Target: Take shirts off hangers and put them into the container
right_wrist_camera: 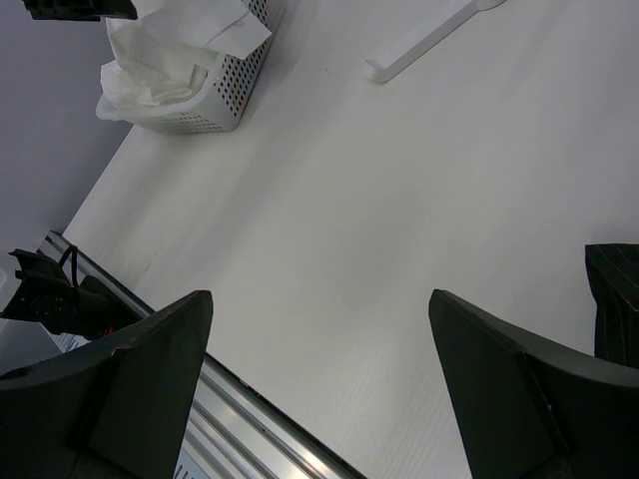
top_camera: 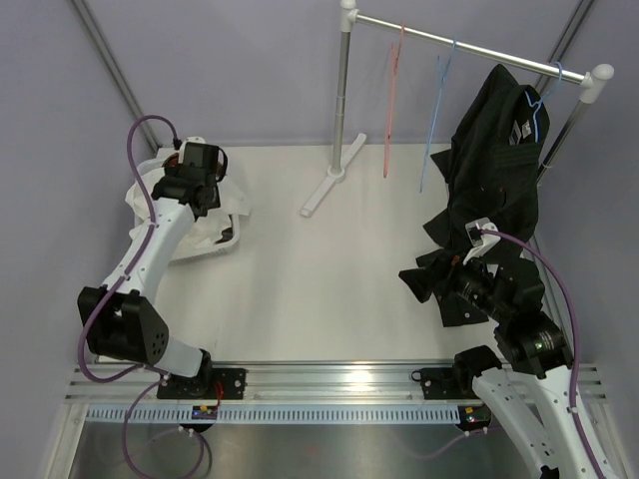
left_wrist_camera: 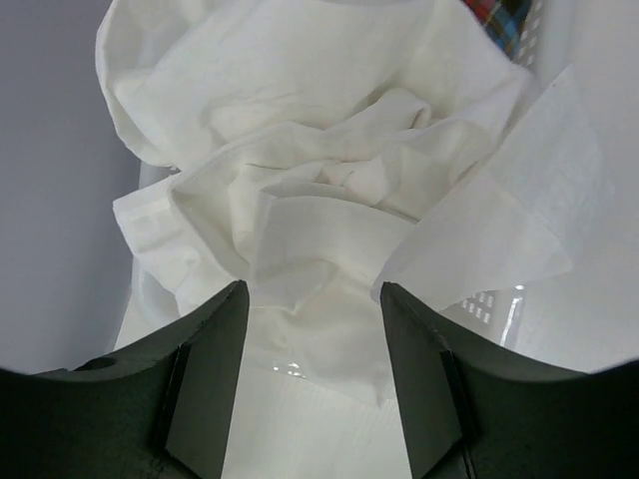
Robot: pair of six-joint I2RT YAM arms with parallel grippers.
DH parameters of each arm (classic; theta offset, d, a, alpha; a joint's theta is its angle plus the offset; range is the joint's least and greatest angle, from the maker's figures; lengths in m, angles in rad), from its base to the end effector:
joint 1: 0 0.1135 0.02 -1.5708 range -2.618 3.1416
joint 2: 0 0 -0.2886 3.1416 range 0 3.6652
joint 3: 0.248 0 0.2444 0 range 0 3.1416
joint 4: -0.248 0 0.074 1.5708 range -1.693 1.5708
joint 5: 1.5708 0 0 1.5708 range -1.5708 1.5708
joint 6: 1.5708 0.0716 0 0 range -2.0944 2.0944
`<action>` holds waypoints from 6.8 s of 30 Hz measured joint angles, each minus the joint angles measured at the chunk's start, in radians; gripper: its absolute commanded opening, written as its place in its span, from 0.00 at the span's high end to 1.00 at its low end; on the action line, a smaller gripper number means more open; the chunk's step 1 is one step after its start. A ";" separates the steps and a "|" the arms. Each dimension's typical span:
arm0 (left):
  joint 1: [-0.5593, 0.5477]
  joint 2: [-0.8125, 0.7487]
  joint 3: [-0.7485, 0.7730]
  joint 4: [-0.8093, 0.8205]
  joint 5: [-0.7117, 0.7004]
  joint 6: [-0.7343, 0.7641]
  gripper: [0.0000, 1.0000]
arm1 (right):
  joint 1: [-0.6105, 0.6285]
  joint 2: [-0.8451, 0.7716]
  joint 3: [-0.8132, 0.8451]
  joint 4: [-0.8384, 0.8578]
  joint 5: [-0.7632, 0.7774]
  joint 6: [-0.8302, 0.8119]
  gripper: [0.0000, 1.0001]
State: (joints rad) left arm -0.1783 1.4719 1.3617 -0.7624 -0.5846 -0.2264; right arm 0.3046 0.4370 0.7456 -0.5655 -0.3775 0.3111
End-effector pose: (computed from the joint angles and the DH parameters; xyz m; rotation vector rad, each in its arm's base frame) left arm 0.3215 -0.0178 0.3318 -0.3075 2.2961 0.5104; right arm 0.0894 0.0558 0.3290 -0.2679 1.8604 0.7731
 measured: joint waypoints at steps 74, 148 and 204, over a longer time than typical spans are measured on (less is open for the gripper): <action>-0.386 0.713 0.138 0.073 -0.390 0.724 0.23 | 0.000 0.040 -0.001 0.000 -0.010 0.000 0.00; -0.158 0.367 0.227 0.248 -0.429 0.558 1.00 | 0.000 0.044 -0.006 0.000 -0.010 0.000 0.01; 0.124 -0.219 -0.397 0.158 0.134 -0.171 0.48 | 0.000 0.029 -0.006 0.001 -0.029 0.000 0.01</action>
State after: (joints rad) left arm -0.0540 1.2526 0.9646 -0.6048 -0.4511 -0.3977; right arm 0.3046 0.4664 0.7399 -0.5648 -0.4061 0.3111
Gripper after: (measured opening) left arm 0.484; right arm 0.993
